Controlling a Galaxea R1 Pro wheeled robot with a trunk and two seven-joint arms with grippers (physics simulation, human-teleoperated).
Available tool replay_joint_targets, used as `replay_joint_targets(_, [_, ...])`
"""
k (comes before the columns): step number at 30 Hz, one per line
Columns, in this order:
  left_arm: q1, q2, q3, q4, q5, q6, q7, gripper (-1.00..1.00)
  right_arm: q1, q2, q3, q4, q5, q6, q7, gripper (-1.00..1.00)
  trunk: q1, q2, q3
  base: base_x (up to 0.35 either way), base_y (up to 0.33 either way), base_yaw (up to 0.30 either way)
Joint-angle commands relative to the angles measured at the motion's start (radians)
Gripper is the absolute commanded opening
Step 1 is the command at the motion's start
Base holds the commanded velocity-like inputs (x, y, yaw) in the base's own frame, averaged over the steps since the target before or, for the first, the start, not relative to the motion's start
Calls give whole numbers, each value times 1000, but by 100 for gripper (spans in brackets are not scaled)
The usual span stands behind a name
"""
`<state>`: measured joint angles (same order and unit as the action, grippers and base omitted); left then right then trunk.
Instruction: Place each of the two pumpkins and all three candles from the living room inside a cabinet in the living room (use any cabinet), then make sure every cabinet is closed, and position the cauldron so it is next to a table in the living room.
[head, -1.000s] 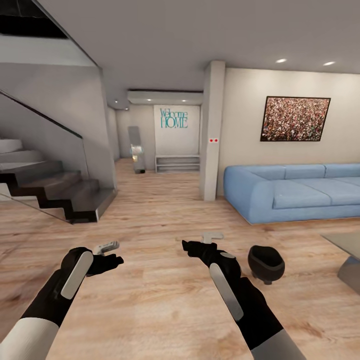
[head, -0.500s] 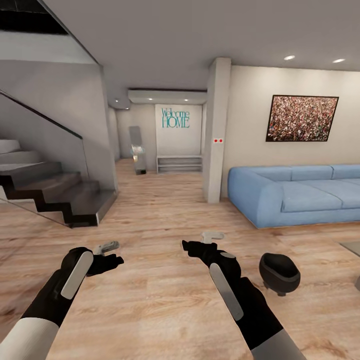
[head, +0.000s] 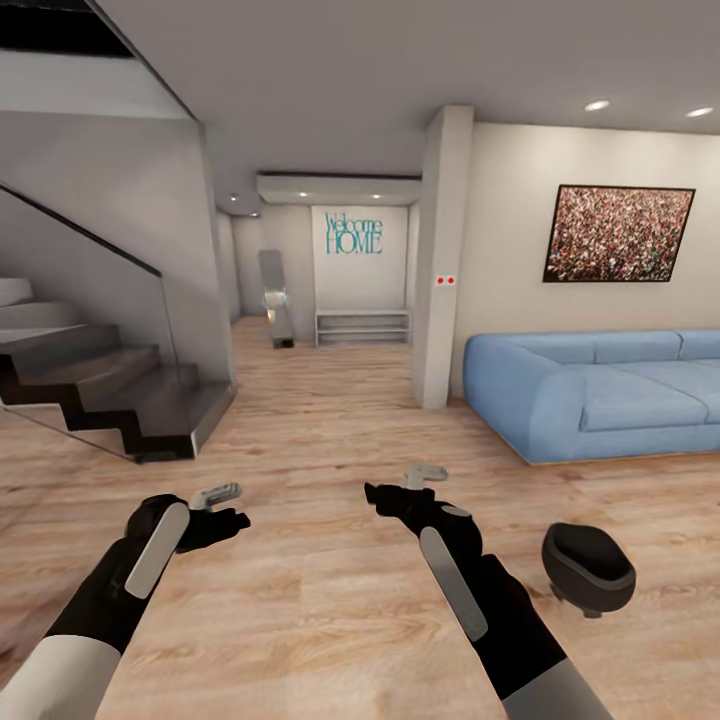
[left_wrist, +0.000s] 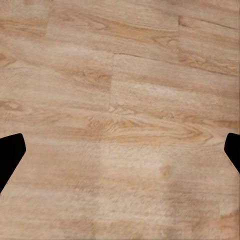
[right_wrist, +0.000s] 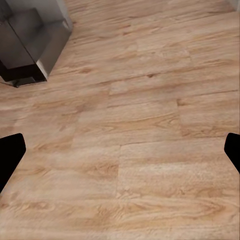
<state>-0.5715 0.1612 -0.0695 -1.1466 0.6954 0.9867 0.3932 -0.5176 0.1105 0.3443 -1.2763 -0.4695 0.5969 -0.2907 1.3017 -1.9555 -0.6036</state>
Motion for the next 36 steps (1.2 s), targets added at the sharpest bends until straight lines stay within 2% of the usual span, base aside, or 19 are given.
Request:
replay_joint_targets(1, [-1,-2,-3,-1,10,1,11,100,-1,0,1,-5,-10,0,-10,100,0,-1,-1,281,109,0])
replay_joint_targets(12, [-1,-5,-3,-1,9,1,12,100,-1,0,2,-11,-9,-7,-12,100,0,-1,-2,281,96,0])
replay_joint_targets(24, [-1,-5,-3,-1,9,1,12,100,-1,1,1,8,-12,11,-13,100,0,-1,-19,269,62,0])
replay_joint_targets(36, [-1,-5,-3,-1,9,1,11,100,-1,1,1,23,-12,12,-13,100,0,-1,-39,38,2,0])
